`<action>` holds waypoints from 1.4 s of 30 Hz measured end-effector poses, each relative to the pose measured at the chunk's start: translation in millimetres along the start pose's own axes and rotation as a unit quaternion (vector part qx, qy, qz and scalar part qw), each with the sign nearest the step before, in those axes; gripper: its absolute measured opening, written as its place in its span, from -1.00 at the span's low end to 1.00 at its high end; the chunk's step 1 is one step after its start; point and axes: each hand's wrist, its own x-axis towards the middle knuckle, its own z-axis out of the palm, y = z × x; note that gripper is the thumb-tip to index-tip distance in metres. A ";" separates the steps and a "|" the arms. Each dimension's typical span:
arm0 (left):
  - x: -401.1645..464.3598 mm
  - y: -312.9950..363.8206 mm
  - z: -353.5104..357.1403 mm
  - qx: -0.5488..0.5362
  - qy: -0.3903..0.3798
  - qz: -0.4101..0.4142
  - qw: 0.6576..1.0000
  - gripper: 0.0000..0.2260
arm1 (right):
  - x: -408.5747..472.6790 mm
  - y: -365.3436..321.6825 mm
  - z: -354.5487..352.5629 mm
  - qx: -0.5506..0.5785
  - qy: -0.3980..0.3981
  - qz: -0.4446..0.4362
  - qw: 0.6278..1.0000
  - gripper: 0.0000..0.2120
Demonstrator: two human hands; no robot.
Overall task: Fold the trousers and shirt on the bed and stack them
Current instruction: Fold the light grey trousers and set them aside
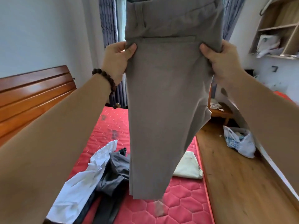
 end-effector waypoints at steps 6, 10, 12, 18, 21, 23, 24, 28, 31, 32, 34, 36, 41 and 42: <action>-54.4 60.0 24.4 -0.016 -0.001 -0.014 1.000 -0.88 | -36.4 -49.8 -32.7 0.018 -0.008 -0.014 1.000 -0.83; -67.1 91.4 30.2 -0.026 0.013 -0.005 1.000 -0.87 | -38.1 -76.7 -41.4 0.043 -0.018 -0.020 0.999 -0.84; -68.7 88.9 31.9 -0.027 0.016 -0.019 0.999 -0.88 | -38.5 -73.6 -42.2 0.047 -0.019 -0.009 0.999 -0.85; -73.3 -7.3 37.2 -0.053 0.001 -0.111 0.992 -0.89 | -54.7 18.8 -47.3 0.078 -0.027 0.090 0.993 -0.91; -77.8 -88.3 39.0 -0.055 -0.017 -0.164 0.985 -0.91 | -63.5 98.2 -51.0 0.061 -0.028 0.137 0.988 -0.93; -82.5 -148.9 38.8 -0.049 -0.027 -0.203 0.978 -0.93 | -71.6 158.7 -50.0 0.050 -0.028 0.165 0.985 -0.92; -85.6 -180.9 37.3 -0.047 -0.031 -0.225 0.973 -0.93 | -76.0 190.9 -47.6 0.038 -0.028 0.181 0.982 -0.91; -96.3 -316.9 24.4 -0.038 -0.040 -0.322 0.945 -0.92 | -92.1 328.9 -27.7 -0.015 -0.030 0.257 0.966 -0.93; -96.1 -418.1 11.7 -0.014 -0.042 -0.376 0.926 -0.92 | -96.9 431.5 -6.6 -0.027 -0.031 0.321 0.946 -0.91; -92.7 -449.3 7.3 -0.006 -0.041 -0.389 0.920 -0.91 | -95.5 461.8 1.5 -0.027 -0.030 0.338 0.940 -0.89; -79.9 -509.0 1.1 0.012 -0.038 -0.412 0.910 -0.84 | -86.6 517.9 17.5 -0.038 -0.023 0.359 0.932 -0.86; -61.4 -563.6 -1.1 0.025 -0.030 -0.425 0.904 -0.80 | -69.4 567.6 32.4 -0.056 -0.015 0.367 0.928 -0.88; -2.9 -688.3 10.1 0.075 -0.015 -0.402 0.912 -0.89 | -10.5 694.2 58.5 -0.130 0.004 0.365 0.922 -0.93; 3.7 -715.0 13.3 0.096 -0.008 -0.392 0.915 -0.90 | -3.2 723.2 61.0 -0.160 0.000 0.373 0.914 -0.86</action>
